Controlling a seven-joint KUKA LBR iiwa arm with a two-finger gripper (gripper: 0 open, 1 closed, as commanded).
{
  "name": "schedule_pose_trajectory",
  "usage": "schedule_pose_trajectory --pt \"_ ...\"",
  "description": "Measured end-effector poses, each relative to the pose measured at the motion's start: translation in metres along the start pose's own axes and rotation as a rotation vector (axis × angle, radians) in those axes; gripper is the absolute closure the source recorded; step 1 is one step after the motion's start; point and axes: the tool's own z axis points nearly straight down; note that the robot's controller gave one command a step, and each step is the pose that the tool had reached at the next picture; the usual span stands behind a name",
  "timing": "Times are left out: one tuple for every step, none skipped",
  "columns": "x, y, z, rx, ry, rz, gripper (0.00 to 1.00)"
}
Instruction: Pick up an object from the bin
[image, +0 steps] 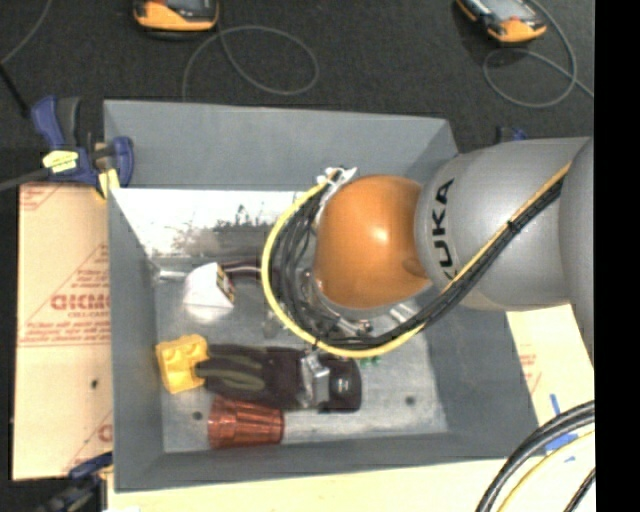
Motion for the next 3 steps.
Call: schedule_pose_trajectory --pt "0.016 -0.003 0.024 0.000 -0.001 0.147 0.00" --pt "0.010 -0.003 0.060 0.000 -0.002 0.268 0.00" --pt "0.007 -0.004 0.083 -0.001 -0.004 0.453 1.00"
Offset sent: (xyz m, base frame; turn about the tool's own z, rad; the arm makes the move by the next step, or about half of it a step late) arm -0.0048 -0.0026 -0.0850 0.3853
